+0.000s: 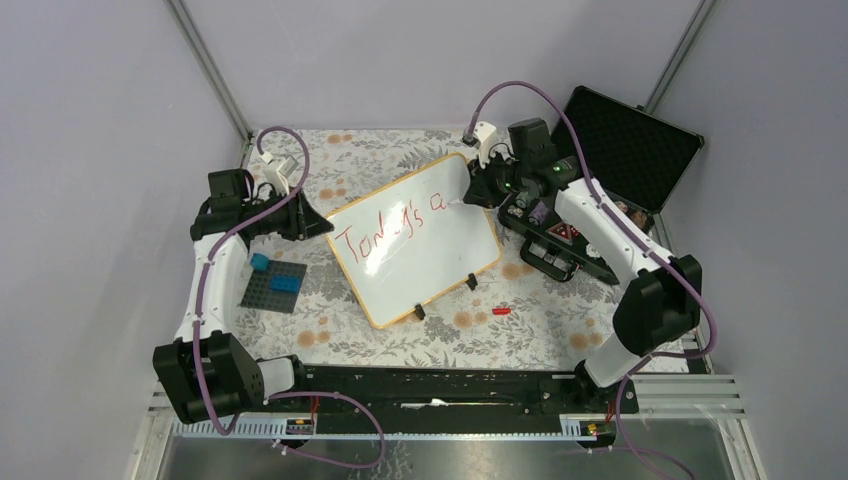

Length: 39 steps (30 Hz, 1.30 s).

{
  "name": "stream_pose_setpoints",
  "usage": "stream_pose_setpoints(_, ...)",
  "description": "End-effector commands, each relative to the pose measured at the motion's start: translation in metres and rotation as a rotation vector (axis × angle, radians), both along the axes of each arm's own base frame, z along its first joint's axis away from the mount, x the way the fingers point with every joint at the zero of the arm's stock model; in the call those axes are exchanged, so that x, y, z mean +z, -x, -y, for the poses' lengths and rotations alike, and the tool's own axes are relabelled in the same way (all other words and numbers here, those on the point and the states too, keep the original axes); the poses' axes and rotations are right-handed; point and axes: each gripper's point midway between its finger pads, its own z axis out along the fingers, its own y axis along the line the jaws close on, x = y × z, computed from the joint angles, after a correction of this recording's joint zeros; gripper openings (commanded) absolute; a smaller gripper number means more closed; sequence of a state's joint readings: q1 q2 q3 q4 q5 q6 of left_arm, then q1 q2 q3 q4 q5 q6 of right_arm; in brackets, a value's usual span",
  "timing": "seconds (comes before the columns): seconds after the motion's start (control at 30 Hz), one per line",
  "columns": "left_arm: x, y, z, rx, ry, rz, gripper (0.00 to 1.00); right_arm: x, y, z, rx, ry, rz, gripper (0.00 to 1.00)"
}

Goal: Write a sentence on the whiteboard

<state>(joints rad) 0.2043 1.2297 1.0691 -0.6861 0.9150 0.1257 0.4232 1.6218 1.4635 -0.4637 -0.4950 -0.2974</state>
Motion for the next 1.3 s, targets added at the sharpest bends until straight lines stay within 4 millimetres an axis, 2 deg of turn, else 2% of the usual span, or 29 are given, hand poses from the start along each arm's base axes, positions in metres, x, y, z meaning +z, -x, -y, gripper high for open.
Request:
stream_pose_setpoints(0.0,0.002,0.002,0.003,-0.013,-0.03,0.022,0.36,0.052,0.019,-0.007,0.088,-0.093,0.067,0.0)
stream_pose_setpoints(0.07,0.005,0.005,0.004,-0.018,-0.025,0.026,0.46,0.05,0.035,-0.012,0.137,-0.119,0.03,0.0)
stream_pose_setpoints(0.13,0.005,0.007,0.005,-0.024,-0.022,0.029,0.51,0.044,0.054,-0.021,0.191,-0.133,0.0,0.0)
stream_pose_setpoints(0.2,0.004,0.009,0.006,-0.028,-0.019,0.03,0.53,0.034,0.073,-0.029,0.243,-0.132,-0.022,0.0)
stream_pose_setpoints(0.47,0.004,0.013,0.01,-0.048,-0.001,0.03,0.56,0.007,0.125,-0.063,0.345,-0.142,-0.086,0.0)
stream_pose_setpoints(0.57,0.002,0.014,0.011,-0.055,0.003,0.023,0.56,0.0,0.138,-0.072,0.376,-0.154,-0.112,0.0)
stream_pose_setpoints(0.73,-0.004,0.018,0.016,-0.086,-0.013,0.012,0.56,-0.016,0.149,-0.081,0.405,-0.134,-0.114,0.0)
stream_pose_setpoints(0.87,-0.005,0.018,0.02,-0.102,-0.014,0.011,0.55,-0.016,0.157,-0.089,0.427,-0.129,-0.089,0.0)
stream_pose_setpoints(1.03,-0.005,0.019,0.021,-0.107,-0.009,0.01,0.54,-0.018,0.153,-0.1,0.398,-0.104,-0.009,0.0)
stream_pose_setpoints(1.27,-0.009,0.02,0.021,-0.109,-0.014,0.006,0.52,-0.03,0.145,-0.106,0.343,-0.064,0.042,0.0)
